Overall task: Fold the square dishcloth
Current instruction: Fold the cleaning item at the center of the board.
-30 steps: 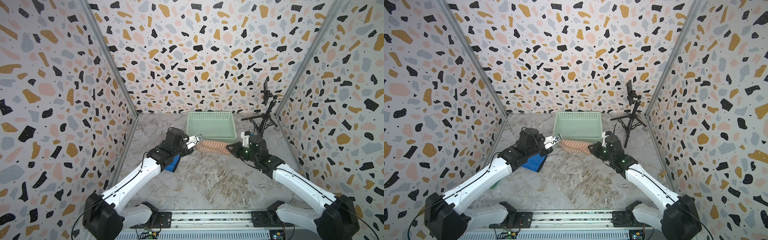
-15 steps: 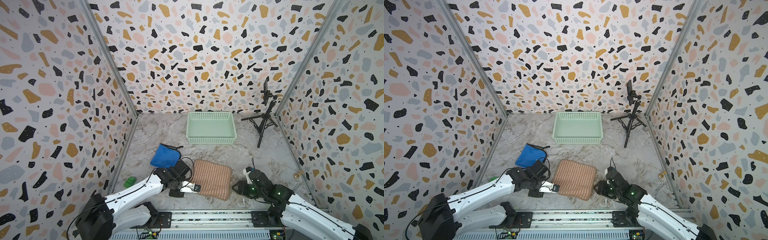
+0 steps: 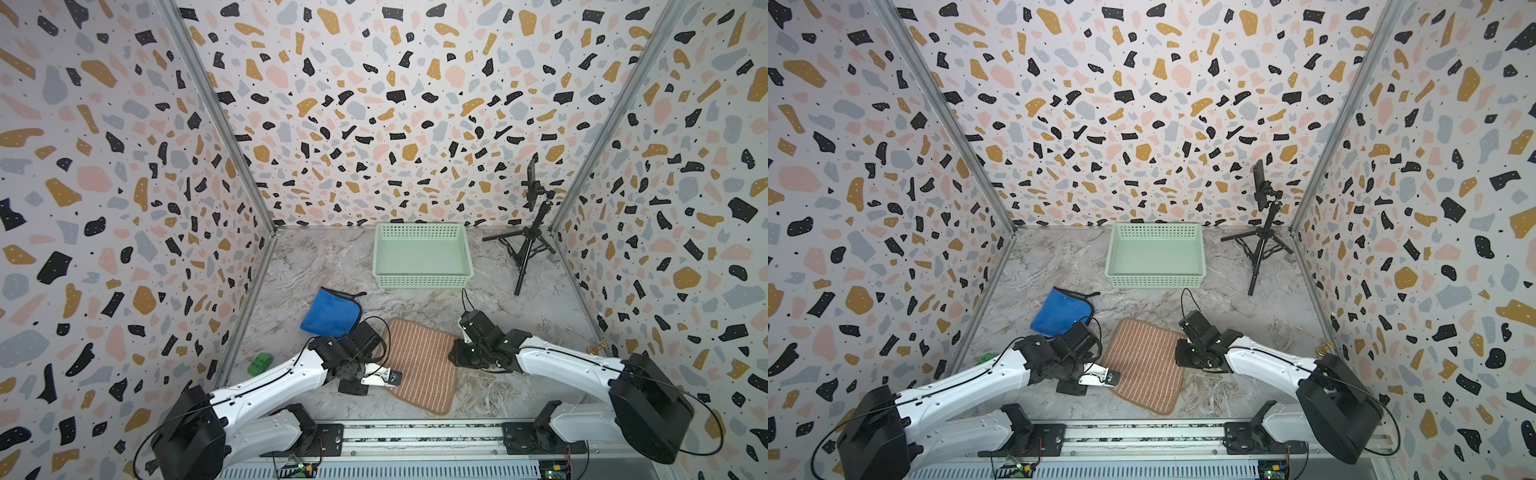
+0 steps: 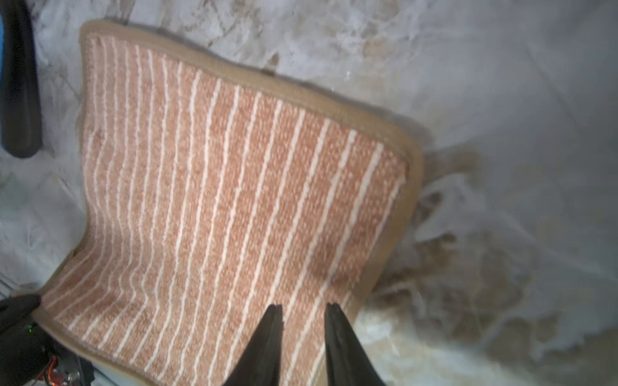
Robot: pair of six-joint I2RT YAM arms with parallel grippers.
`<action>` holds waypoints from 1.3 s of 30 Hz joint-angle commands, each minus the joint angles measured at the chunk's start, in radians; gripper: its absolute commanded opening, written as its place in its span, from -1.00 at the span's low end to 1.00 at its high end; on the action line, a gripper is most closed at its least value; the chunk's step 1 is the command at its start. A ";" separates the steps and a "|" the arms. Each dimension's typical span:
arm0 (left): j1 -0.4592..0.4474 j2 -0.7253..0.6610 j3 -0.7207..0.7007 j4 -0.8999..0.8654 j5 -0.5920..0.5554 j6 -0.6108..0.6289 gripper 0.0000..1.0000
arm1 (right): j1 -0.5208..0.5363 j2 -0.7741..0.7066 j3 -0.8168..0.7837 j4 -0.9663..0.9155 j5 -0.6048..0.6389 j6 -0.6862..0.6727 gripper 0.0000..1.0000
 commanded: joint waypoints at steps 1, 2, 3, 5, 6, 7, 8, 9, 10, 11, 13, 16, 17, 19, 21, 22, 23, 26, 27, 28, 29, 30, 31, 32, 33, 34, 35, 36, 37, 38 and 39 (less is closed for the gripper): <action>-0.005 -0.015 0.016 -0.011 -0.001 -0.005 -1.00 | -0.045 0.079 0.043 0.100 -0.002 -0.050 -0.52; -0.005 -0.015 0.017 -0.007 -0.002 -0.005 -1.00 | -0.054 0.113 0.051 0.103 0.002 -0.057 -0.53; -0.005 -0.014 0.018 -0.003 -0.002 -0.005 -1.00 | -0.058 0.141 0.060 0.108 0.004 -0.063 -0.54; -0.004 -0.011 0.019 0.009 -0.004 -0.005 -1.00 | -0.068 0.190 0.080 0.120 0.000 -0.067 -0.54; -0.005 -0.006 0.020 0.017 -0.004 -0.006 -1.00 | -0.072 0.212 0.090 0.129 -0.006 -0.068 -0.54; -0.005 -0.001 0.024 0.021 -0.003 -0.008 -1.00 | -0.075 0.234 0.099 0.141 -0.017 -0.067 -0.55; -0.005 0.007 0.027 0.024 -0.001 -0.009 -1.00 | -0.081 0.250 0.106 0.156 -0.042 -0.053 -0.55; -0.004 0.017 0.032 0.026 -0.002 -0.007 -1.00 | -0.092 0.264 0.103 0.221 -0.102 -0.017 -0.55; -0.005 0.028 0.035 0.031 -0.007 -0.006 -1.00 | -0.090 0.257 0.111 0.241 -0.135 -0.007 -0.51; -0.005 0.035 0.039 0.034 -0.013 -0.005 -1.00 | -0.079 0.232 0.126 0.212 -0.137 -0.014 -0.46; -0.004 0.047 0.046 0.041 -0.019 -0.003 -1.00 | -0.044 0.130 0.131 0.102 -0.035 -0.067 -0.29; -0.005 0.058 0.055 0.038 -0.026 0.004 -1.00 | 0.019 -0.065 0.078 -0.016 0.105 -0.143 -0.06; -0.005 0.062 0.059 0.034 -0.022 0.007 -1.00 | 0.037 -0.131 0.051 -0.047 0.128 -0.153 -0.02; -0.005 0.063 0.064 0.028 -0.016 0.010 -1.00 | 0.093 -0.239 -0.016 -0.092 0.149 -0.153 0.01; -0.003 0.063 0.070 0.020 -0.012 0.015 -1.00 | 0.159 -0.317 -0.064 -0.141 0.170 -0.160 0.03; -0.002 0.064 0.076 0.017 -0.010 0.019 -1.00 | 0.192 -0.355 -0.080 -0.167 0.180 -0.163 0.04; 0.000 0.067 0.083 0.014 -0.009 0.020 -1.00 | 0.231 -0.379 -0.094 -0.194 0.193 -0.167 0.05; 0.012 0.081 0.120 -0.019 0.006 0.014 -1.00 | 0.434 -0.476 -0.149 -0.186 0.291 -0.201 0.04; 0.019 0.085 0.132 -0.032 0.020 0.013 -1.00 | 0.493 -0.506 -0.171 -0.156 0.317 -0.226 0.03; 0.028 0.089 0.144 -0.044 0.035 0.013 -1.00 | 0.549 -0.526 -0.193 -0.122 0.347 -0.260 0.00; 0.037 0.093 0.154 -0.054 0.046 0.015 -1.00 | 0.592 -0.534 -0.207 -0.087 0.374 -0.291 0.00; 0.046 0.096 0.162 -0.065 0.054 0.016 -1.00 | 0.640 -0.530 -0.214 -0.063 0.403 -0.320 0.00; 0.055 0.102 0.171 -0.070 0.058 0.019 -1.00 | 0.663 -0.514 -0.213 -0.051 0.418 -0.338 0.00; 0.065 0.108 0.179 -0.076 0.060 0.020 -1.00 | 0.675 -0.480 -0.207 -0.041 0.428 -0.349 0.00; 0.075 0.113 0.186 -0.080 0.064 0.020 -1.00 | 0.681 -0.446 -0.203 -0.025 0.433 -0.359 0.00; 0.084 0.119 0.192 -0.084 0.068 0.020 -1.00 | 0.686 -0.414 -0.204 0.004 0.430 -0.367 -0.01; 0.093 0.122 0.196 -0.087 0.071 0.020 -1.00 | 0.689 -0.380 -0.207 0.036 0.426 -0.378 -0.01; 0.102 0.125 0.199 -0.090 0.076 0.021 -1.00 | 0.691 -0.347 -0.209 0.064 0.425 -0.389 -0.01; 0.106 0.128 0.201 -0.091 0.079 0.022 -1.00 | 0.692 -0.309 -0.206 0.082 0.429 -0.399 -0.02; 0.110 0.129 0.202 -0.091 0.080 0.022 -1.00 | 0.693 -0.278 -0.202 0.096 0.434 -0.407 -0.03; 0.112 0.129 0.201 -0.092 0.081 0.023 -1.00 | 0.693 -0.252 -0.200 0.111 0.442 -0.415 -0.05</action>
